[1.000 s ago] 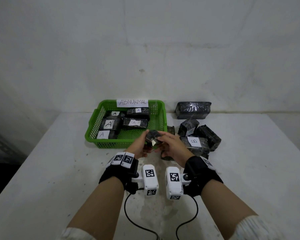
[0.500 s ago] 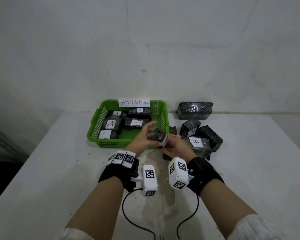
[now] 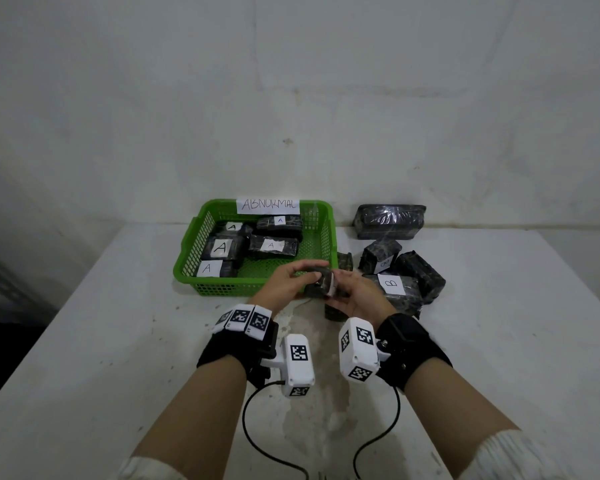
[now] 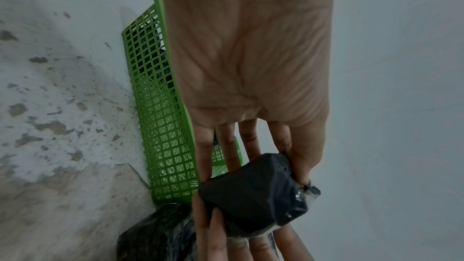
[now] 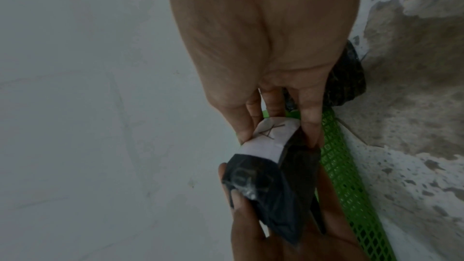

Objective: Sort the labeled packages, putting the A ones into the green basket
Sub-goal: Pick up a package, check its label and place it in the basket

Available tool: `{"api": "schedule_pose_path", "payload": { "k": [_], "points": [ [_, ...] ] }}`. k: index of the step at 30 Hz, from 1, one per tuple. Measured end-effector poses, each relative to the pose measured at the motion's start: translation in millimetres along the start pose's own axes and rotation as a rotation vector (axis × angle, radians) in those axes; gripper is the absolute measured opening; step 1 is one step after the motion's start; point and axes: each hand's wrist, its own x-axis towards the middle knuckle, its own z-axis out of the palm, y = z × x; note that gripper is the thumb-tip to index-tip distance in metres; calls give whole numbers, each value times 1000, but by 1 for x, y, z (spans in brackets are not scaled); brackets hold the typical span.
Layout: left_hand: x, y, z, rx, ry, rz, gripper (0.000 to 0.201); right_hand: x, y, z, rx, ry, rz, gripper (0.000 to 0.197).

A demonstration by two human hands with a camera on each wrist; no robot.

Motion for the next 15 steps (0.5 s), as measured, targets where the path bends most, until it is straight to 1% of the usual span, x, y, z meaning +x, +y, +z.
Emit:
{"api": "schedule_pose_path", "payload": {
  "k": [3,6,7,9,12,15],
  "points": [
    [-1,-1,-2,-45,-32,-8,37,0,0,3,35,5,-12,34],
    [-1,1,-3,-39,-30,-1,40,-2,-3,4,24,-19,0,33],
    [-1,2,-3,-47,-3,-4,38,-3,-4,4,6,-32,8,31],
    [2,4,-4,-92,99,-17,34,-5,-4,5,-44,-57,25,26],
    [9,2,-11,-159,239,-28,28,-5,-4,5,-102,-84,33,27],
    [11,-6,-18,-125,291,-25,13,-3,-3,3,-129,-94,-2,26]
  ]
}}
